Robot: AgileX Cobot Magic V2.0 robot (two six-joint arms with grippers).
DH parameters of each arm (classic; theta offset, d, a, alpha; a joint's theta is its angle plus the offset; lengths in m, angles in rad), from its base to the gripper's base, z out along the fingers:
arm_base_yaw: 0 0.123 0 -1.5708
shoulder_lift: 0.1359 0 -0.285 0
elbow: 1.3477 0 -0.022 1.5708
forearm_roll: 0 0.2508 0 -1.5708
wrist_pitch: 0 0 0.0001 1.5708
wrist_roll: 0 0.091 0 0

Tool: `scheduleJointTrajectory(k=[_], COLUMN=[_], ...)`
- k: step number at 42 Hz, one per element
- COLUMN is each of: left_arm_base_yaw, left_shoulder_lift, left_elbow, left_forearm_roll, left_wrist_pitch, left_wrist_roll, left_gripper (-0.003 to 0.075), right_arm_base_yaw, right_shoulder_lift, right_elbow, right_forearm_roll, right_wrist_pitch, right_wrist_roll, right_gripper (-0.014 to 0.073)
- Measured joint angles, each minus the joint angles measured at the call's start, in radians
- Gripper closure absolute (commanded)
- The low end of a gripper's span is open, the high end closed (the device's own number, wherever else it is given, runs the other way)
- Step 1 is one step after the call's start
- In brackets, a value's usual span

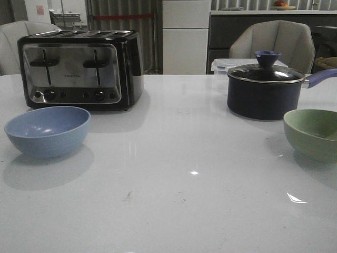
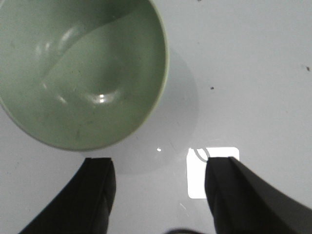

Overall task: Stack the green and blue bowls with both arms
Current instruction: 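Lower the right gripper onto the rim of the pale green bowl and grasp it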

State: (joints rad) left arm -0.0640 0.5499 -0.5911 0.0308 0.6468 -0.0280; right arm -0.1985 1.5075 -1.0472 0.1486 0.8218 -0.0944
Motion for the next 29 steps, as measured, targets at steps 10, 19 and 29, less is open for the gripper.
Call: scheduleJointTrajectory(k=[10, 19, 29], left_arm_base_yaw=[0.0, 0.0, 0.0], left_shoulder_lift=[0.0, 0.0, 0.0], left_elbow=[0.0, 0.0, 0.0], left_forearm_roll=[0.0, 0.0, 0.0], left_wrist_pitch=[0.0, 0.0, 0.0], left_wrist_roll=[0.0, 0.0, 0.0], left_gripper=[0.0138, 0.0138, 0.0138], right_arm_base_yaw=[0.0, 0.0, 0.0], right_shoulder_lift=[0.202, 0.333, 0.403], right_elbow=[-0.143, -0.228, -0.277], right_forearm_roll=[0.008, 0.011, 0.012], right_wrist_pitch=[-0.022, -0.026, -0.026], right_wrist_roll=[-0.008, -0.01, -0.01], right_gripper=[0.0083, 0.0084, 0.0232])
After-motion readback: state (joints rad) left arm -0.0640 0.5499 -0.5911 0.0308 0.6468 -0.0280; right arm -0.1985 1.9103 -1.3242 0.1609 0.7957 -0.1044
